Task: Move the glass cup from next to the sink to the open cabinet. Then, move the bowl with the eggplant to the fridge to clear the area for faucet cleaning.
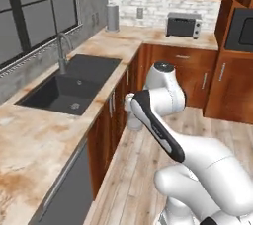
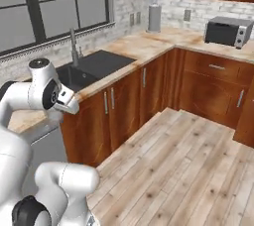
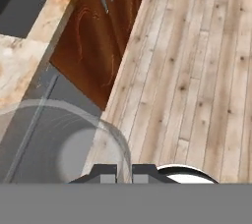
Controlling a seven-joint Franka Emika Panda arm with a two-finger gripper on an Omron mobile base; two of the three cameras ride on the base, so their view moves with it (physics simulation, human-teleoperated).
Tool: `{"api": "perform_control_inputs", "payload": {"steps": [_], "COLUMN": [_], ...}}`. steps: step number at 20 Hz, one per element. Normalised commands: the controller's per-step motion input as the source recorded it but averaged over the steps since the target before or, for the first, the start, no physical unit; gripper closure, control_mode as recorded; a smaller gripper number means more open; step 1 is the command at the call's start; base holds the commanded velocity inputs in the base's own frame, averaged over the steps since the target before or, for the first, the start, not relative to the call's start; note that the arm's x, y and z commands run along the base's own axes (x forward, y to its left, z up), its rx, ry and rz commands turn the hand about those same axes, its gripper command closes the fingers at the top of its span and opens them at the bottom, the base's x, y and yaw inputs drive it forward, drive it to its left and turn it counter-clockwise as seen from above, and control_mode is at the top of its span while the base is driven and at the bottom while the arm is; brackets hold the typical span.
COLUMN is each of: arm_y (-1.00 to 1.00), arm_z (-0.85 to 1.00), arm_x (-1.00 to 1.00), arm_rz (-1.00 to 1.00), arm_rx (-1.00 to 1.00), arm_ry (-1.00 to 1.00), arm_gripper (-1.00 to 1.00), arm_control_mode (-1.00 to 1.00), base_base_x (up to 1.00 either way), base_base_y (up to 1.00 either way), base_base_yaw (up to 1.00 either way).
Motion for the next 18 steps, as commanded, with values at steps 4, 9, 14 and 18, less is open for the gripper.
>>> {"api": "perform_control_inputs", "payload": {"steps": [4,9,14,18], "arm_y": [0.00,0.00,0.00,0.00], "arm_z": [0.00,0.00,0.00,0.00], "arm_x": [0.00,0.00,0.00,0.00], "arm_rz": [0.00,0.00,0.00,0.00], "arm_rx": [0.00,0.00,0.00,0.00], "arm_ry": [0.00,0.00,0.00,0.00], "arm_gripper": [1.00,1.00,1.00,1.00], "arm_control_mode": [1.00,1.00,1.00,1.00], "base_base_x": [0.54,0.99,1.00,1.00], "base_base_y": [-0.13,-0.74,-0.94,-1.00], "base_base_yaw": [-0.85,-0.37,0.00,-0.05]}}
